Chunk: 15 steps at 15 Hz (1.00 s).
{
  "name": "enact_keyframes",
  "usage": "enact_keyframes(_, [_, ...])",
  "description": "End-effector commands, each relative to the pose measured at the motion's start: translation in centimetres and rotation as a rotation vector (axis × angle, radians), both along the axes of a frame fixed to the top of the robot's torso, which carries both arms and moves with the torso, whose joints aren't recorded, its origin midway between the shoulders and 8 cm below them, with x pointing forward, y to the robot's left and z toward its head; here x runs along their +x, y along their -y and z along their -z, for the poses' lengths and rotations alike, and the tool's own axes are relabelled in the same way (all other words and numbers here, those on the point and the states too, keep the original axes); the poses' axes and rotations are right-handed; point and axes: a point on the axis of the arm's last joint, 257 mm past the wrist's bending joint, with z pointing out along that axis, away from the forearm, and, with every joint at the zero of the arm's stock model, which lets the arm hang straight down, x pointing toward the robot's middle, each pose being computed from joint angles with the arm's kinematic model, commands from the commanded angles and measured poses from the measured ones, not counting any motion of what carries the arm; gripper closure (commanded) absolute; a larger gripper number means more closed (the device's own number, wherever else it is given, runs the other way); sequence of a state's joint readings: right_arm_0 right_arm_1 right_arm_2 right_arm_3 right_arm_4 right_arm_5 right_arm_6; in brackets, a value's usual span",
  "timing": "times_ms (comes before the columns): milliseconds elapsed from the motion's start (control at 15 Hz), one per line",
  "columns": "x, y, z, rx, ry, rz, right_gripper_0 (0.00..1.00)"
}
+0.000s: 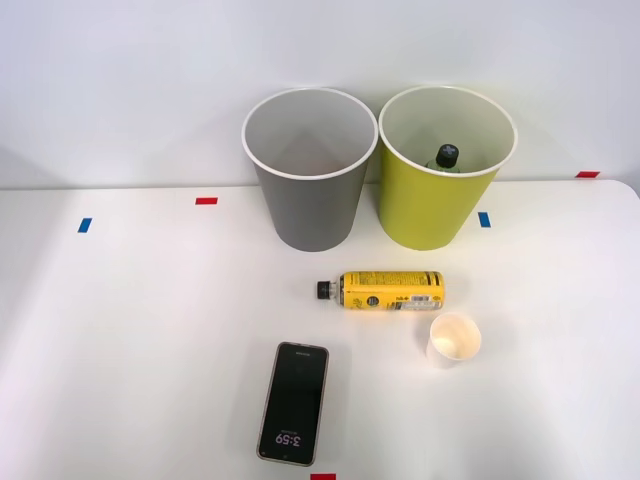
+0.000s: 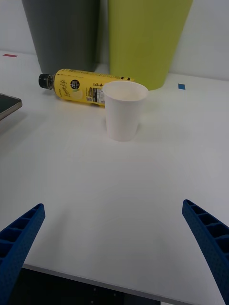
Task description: Put cans in the gray bin, plastic bottles in the light green bin
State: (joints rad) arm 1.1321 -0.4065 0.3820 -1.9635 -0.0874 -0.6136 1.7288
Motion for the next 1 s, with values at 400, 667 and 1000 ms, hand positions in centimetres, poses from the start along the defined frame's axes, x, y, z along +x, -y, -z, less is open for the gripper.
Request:
enact_keyframes(400, [0.00,0.00,0.00,0.000,0.000,0.000,0.00])
enact_keyframes(667, [0.00,0.00,0.00,0.000,0.000,0.000,0.00])
enact_keyframes(1000, [0.00,0.00,0.00,0.000,0.000,0.000,0.00])
